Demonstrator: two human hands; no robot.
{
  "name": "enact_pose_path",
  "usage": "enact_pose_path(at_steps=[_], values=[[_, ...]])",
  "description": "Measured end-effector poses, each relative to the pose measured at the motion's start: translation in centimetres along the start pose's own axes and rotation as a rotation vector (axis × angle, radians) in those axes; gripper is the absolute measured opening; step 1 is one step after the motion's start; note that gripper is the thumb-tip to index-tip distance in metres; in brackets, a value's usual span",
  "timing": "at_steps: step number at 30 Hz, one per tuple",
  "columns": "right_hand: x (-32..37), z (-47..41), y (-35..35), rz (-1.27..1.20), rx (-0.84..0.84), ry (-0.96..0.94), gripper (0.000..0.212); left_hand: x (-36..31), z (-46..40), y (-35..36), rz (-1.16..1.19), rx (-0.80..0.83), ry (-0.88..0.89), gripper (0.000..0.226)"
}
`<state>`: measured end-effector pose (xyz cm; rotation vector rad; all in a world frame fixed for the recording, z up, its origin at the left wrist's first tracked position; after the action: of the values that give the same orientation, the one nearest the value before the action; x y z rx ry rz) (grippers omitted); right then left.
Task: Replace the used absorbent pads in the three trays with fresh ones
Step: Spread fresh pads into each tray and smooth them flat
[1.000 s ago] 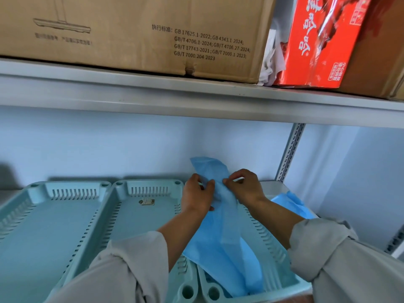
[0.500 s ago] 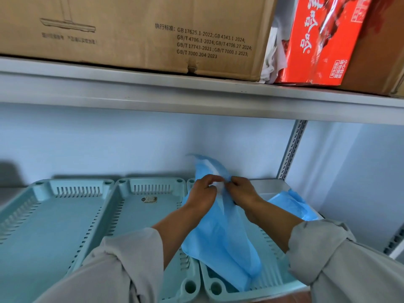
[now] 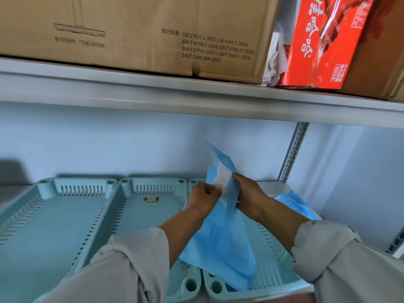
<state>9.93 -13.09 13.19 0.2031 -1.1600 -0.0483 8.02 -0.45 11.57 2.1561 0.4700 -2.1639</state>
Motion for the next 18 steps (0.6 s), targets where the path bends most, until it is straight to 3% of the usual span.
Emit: enact_pose_path(at_steps=[4,7,10,13,18], values=[[0.6,-0.3,0.3,-0.074,-0.018,-0.076,0.027,0.2,0.1,-0.6,-0.054,-0.078,-0.027,0.052],[1.0,-0.6,0.1,-0.025,-0.045,-0.120,0.040,0.0,0.2,-0.6,-0.010,-0.090,-0.024,0.063],[1.0,-0.8,-0.5,-0.005,-0.053,-0.105,0.042,-0.7,0.5,0.4,0.128,0.001,0.042,0.056],[0.9,-0.5,-0.3,-0.142,-0.003,-0.053,0.040,-0.8,1.2,0.9,0.182,0.075,0.086,0.050],[1.0,0.2,0.5,-0.073,0.127,-0.075,0.040,0.0,0.9,1.3,0.151,0.146,0.119,0.014]])
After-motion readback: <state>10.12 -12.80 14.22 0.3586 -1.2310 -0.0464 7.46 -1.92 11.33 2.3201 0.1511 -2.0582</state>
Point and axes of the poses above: each hand's wrist, its own z-axis away from the middle knuckle, its own y-axis out of the palm, x = y × z, the point moved 9 cm from there along -z, towards the middle knuckle, and after that the axes turned 5 degrees about y, right-handed, at the moved point
